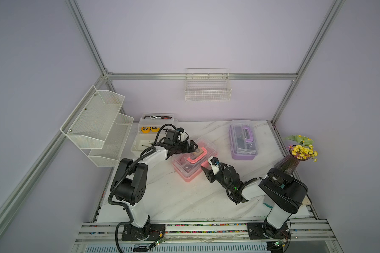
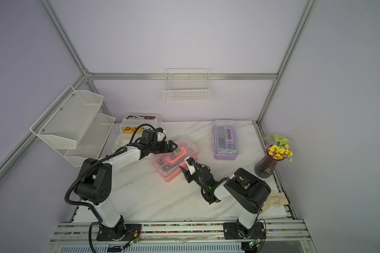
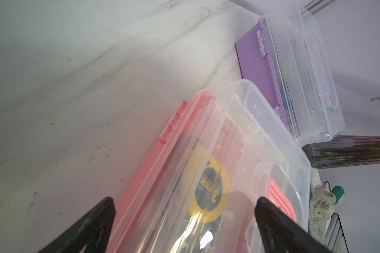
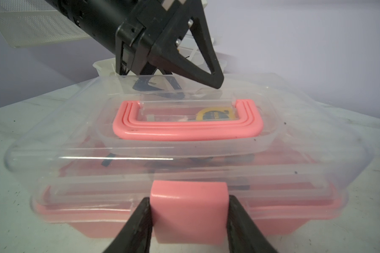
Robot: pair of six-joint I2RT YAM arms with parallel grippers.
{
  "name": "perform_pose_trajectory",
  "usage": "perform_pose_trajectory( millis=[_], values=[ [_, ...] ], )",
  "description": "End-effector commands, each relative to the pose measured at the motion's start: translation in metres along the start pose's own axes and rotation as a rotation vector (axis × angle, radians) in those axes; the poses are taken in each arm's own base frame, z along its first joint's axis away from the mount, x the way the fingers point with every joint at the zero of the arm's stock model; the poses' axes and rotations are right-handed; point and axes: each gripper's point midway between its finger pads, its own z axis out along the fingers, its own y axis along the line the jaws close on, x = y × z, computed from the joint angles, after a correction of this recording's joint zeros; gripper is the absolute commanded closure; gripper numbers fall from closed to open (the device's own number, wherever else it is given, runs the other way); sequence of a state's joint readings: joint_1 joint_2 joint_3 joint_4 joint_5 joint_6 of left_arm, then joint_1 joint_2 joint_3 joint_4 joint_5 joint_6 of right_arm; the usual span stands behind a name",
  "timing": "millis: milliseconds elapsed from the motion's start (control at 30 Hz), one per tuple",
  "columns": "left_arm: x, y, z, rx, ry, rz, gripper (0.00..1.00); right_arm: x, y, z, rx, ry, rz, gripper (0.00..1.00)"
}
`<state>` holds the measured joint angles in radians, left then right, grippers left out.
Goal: Close toolboxes
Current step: Fasten the toolbox latch on the toolbox.
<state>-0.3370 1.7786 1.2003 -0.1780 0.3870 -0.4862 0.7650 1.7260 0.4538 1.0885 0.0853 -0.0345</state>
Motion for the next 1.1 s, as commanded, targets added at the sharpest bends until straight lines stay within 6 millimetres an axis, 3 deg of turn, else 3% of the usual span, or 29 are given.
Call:
perform_pose_trajectory(
  millis=[0, 167, 500, 833, 1067],
  values=[
    [0.025, 0.001, 0.007, -0.001, 0.079, -0.018, 0.01, 0.034, -0.004, -0.002, 0.025, 0.132, -0.017, 0.5],
    [0.025, 0.002, 0.008, -0.002, 0.079, -0.019, 0.01, 0.03, -0.004, -0.001, 0.023, 0.124, -0.028, 0.51],
    [0.024, 0.001, 0.006, -0.004, 0.074, -0.015, 0.01, 0.046, -0.005, -0.002, 0.027, 0.174, -0.029, 0.51],
    [0.027, 0.003, 0.006, -0.01, 0.078, -0.019, 0.01, 0.034, -0.007, 0.001, 0.043, 0.134, -0.044, 0.51],
    [0.026, 0.004, 0.005, -0.016, 0.073, -0.018, 0.01, 0.031, -0.009, -0.005, 0.05, 0.127, -0.027, 0.38]
  ],
)
